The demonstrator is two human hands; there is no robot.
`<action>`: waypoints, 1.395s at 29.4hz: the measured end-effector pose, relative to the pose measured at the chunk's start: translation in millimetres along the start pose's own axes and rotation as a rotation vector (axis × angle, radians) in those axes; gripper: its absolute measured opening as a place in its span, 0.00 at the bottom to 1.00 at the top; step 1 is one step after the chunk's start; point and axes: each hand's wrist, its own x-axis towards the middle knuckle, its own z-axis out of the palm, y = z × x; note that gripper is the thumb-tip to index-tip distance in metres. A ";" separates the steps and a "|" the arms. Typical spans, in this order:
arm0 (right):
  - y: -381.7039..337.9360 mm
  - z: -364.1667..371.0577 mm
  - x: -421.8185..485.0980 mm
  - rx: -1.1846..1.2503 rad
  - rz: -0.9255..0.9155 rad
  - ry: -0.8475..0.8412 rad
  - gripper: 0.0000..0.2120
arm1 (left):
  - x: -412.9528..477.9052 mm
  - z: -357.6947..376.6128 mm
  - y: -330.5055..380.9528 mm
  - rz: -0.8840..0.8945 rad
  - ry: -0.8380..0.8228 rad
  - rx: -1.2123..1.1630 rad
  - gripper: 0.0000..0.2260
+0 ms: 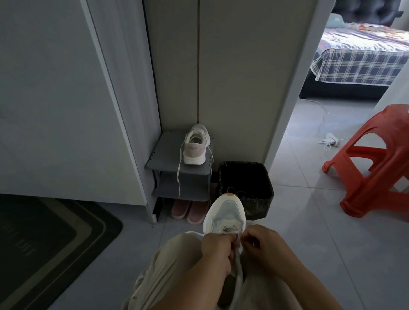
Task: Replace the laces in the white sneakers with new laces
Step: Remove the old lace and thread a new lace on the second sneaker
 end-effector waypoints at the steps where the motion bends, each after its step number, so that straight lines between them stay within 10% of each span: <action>1: 1.0 0.1 -0.2 0.012 0.003 0.000 0.05 | 1.3 1.5 -1.3 0.000 0.012 -0.004 0.09; 20: -2.5 -10.1 1.0 0.349 0.319 -0.048 0.06 | -14.9 -10.0 -2.8 -0.062 -0.118 -0.132 0.11; 31: 6.2 -38.3 -0.3 -0.306 0.100 -0.110 0.06 | 19.6 -72.3 9.1 0.855 -0.081 1.091 0.04; 37: 9.9 -64.6 -13.6 -0.196 0.209 -0.165 0.07 | 15.1 -89.9 38.3 0.865 -0.204 1.177 0.08; 41: -2.6 -87.7 -24.0 0.140 0.195 0.008 0.05 | 5.6 -111.3 51.8 1.148 0.018 1.320 0.12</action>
